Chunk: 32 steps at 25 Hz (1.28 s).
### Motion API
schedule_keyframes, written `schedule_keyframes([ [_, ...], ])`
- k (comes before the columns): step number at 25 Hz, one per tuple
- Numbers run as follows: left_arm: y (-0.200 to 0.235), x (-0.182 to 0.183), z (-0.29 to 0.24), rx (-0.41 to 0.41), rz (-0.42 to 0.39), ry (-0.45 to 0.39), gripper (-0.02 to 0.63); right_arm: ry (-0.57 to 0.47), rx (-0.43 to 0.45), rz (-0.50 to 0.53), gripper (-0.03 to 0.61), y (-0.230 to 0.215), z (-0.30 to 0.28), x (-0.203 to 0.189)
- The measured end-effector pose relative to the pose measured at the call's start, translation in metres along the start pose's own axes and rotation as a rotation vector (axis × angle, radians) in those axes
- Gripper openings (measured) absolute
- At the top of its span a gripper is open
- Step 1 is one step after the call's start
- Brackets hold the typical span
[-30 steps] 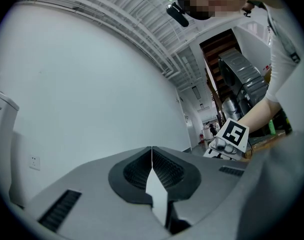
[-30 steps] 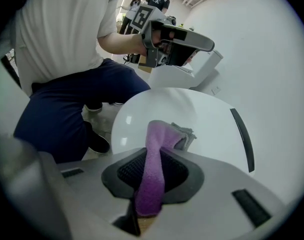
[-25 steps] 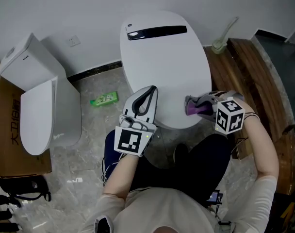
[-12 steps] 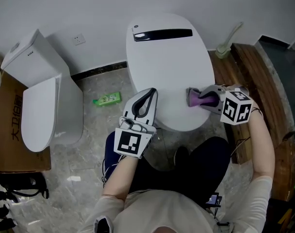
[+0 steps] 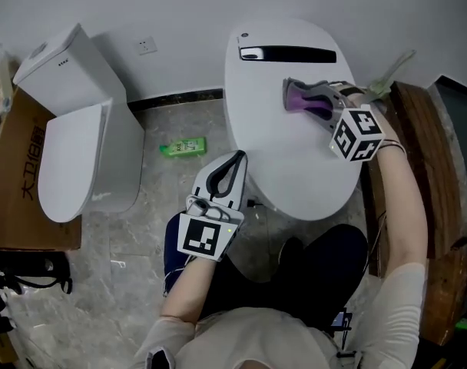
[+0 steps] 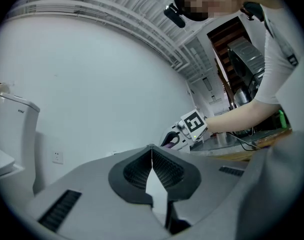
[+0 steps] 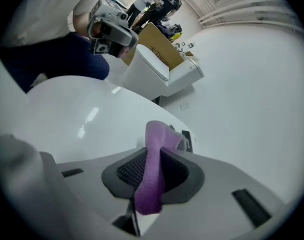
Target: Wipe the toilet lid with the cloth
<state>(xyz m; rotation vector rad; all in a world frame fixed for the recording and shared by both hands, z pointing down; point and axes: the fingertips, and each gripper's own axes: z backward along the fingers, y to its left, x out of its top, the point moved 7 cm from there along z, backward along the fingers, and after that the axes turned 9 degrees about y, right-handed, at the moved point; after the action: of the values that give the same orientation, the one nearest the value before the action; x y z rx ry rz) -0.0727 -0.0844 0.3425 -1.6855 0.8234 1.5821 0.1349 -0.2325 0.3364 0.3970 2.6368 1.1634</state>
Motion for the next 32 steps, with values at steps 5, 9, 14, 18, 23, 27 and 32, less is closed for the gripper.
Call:
schedule_keyframes([
  [5,0.01,-0.008,0.009,0.046,0.001,0.024,0.015,0.027,-0.188,0.038,0.083,-0.035,-0.046,0.002],
  [9,0.013,-0.011,0.011,0.065,-0.009,0.038,0.015,0.044,-0.252,0.024,0.083,-0.056,-0.078,-0.003],
  [14,0.016,-0.014,0.013,0.078,-0.019,0.058,0.015,0.09,-0.24,0.018,0.083,-0.062,-0.109,-0.01],
  [18,0.02,-0.017,0.016,0.089,-0.022,0.071,0.015,0.128,-0.223,0.055,0.083,-0.055,-0.118,-0.012],
  [23,0.025,-0.019,0.014,0.086,-0.011,0.061,0.015,0.093,-0.134,-0.048,0.08,-0.054,-0.115,-0.007],
  [27,0.023,-0.015,0.014,0.07,-0.014,0.046,0.015,0.066,-0.04,-0.072,0.08,-0.044,-0.104,-0.001],
  [32,0.021,-0.012,0.014,0.05,-0.006,0.031,0.015,0.061,0.062,-0.064,0.08,-0.024,-0.085,0.01],
])
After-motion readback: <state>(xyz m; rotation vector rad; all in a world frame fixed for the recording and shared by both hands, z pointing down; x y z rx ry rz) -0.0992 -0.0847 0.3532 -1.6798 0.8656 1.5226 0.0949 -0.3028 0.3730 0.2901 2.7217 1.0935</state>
